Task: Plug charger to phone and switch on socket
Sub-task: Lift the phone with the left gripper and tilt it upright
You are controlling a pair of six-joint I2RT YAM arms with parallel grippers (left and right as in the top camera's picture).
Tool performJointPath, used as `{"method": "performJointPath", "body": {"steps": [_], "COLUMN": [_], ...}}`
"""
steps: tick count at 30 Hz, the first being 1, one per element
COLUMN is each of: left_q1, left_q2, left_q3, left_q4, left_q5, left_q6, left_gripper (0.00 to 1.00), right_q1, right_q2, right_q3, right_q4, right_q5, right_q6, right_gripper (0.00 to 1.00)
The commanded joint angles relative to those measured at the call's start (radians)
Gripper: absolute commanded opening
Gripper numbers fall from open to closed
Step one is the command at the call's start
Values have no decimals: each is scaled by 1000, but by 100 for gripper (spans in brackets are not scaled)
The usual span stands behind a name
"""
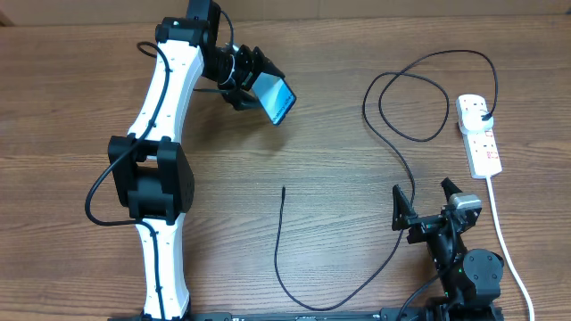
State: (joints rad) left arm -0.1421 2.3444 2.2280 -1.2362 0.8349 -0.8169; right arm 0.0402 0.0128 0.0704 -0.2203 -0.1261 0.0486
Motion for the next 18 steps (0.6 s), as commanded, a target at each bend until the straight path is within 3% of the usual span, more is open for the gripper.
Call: {"method": "performJointPath", "body": {"steps": [1, 10, 18], "left_q1": [4, 4, 4], "left_q2": [0, 0, 0], "left_q3": [32, 32, 32], "left_q4": [-2, -2, -2], "left_q5": [220, 434, 450], "left_q6": [-122, -176, -256], "left_gripper": [4, 4, 4], "right_q1": [5, 5, 5], "right_q2": [-10, -10, -10], "right_q3": [-5, -5, -5], "right_q4": [6, 6, 6], "right_q5": [6, 6, 6], "right_q6": [0, 0, 0], "right_gripper": [100, 100, 100]}}
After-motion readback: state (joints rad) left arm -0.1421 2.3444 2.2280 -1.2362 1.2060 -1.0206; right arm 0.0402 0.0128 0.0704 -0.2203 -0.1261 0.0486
